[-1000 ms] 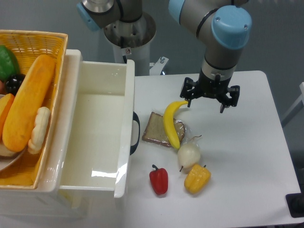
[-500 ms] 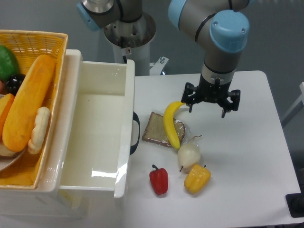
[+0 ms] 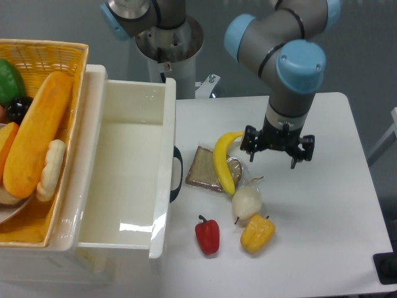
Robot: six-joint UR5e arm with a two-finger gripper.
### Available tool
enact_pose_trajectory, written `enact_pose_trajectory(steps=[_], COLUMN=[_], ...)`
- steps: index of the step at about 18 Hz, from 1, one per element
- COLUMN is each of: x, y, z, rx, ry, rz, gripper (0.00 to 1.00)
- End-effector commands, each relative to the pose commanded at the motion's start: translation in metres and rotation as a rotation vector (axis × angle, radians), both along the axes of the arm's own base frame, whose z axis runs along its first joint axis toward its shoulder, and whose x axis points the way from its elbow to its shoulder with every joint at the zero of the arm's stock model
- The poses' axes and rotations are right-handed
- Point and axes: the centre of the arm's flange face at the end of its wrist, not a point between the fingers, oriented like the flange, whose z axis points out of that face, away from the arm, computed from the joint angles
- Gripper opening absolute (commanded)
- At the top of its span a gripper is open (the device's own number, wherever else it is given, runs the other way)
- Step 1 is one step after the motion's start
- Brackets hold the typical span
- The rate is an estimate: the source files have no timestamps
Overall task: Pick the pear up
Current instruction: 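Lower the open gripper down over the white pear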
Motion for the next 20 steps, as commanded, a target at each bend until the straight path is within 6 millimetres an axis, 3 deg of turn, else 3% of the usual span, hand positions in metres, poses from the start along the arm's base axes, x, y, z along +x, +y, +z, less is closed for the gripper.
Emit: enact_pose_trajectory(steps=[4,9,12,20], x=[-0.008,-0.007,-0.005,-0.005], y=[0.007,0.014,0.02,0.025], z=[-0.018,-0.041,-0.069,-0.098], rx=[-0.01,-0.031,-0.051,-0.044], ry=[-0.017,-0.041,-0.081,-0.134], rz=[-0.012,-0.148,-0.182,-0.177], gripper=[1.0,1.0,1.0,1.0])
